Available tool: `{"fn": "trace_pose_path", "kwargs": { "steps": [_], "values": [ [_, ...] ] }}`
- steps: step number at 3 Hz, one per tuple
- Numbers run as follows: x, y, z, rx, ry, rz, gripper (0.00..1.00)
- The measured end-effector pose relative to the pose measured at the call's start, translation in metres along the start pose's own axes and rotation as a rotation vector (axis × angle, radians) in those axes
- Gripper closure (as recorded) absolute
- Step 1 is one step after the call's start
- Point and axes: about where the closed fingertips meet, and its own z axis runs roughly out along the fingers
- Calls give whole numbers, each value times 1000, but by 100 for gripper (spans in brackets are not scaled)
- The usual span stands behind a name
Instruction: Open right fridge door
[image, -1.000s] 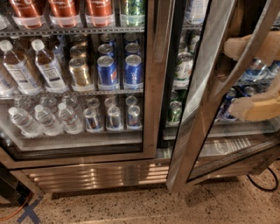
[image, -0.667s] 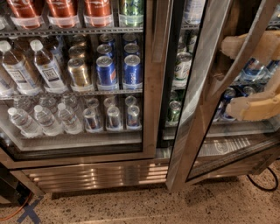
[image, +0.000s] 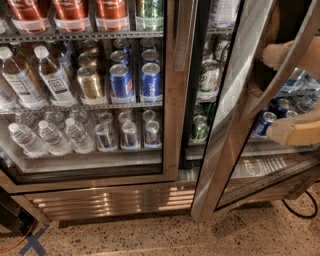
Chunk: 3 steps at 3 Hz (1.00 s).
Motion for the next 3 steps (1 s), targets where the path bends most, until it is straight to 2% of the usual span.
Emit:
{"fn": "trace_pose_path", "kwargs": {
  "steps": [3],
  "values": [
    [-1,-1,-4,21,-1,-4,0]
  ]
}}
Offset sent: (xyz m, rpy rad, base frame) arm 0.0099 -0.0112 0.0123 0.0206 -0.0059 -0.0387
